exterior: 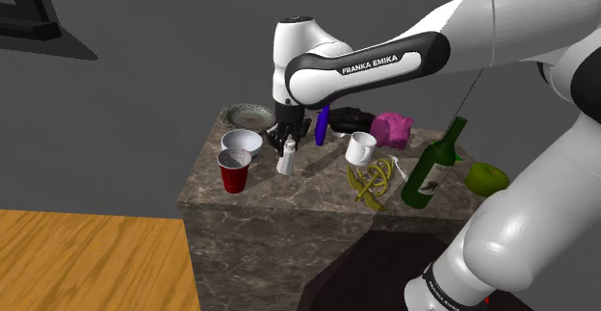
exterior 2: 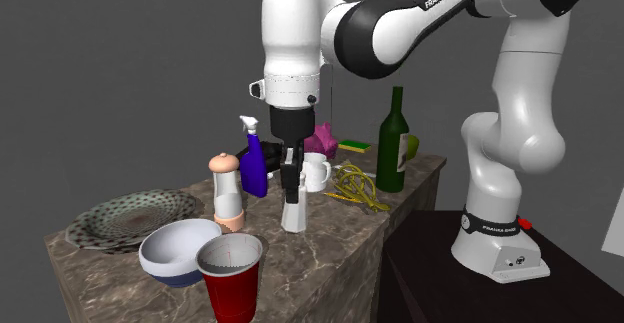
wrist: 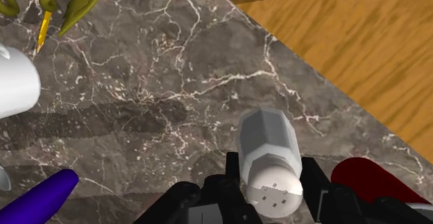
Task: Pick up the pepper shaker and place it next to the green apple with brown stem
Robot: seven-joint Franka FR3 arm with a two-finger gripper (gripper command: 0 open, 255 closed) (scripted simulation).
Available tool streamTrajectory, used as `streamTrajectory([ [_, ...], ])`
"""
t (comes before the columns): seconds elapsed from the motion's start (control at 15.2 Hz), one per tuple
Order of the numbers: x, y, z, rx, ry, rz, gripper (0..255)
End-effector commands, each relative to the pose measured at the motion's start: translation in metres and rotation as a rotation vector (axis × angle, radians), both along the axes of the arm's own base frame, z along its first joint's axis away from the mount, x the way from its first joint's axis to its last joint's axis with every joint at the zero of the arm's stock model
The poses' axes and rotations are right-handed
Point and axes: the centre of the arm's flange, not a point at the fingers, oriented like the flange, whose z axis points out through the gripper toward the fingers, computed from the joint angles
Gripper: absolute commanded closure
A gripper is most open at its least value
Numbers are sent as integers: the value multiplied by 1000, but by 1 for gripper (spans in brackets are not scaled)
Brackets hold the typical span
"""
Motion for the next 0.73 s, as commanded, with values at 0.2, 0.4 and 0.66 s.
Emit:
streamTrajectory([
  [0.2,0,1,27,0,0,0,255],
  [0.4,0,1,42,0,0,0,255],
  [0.66,0,1,64,0,0,0,255],
])
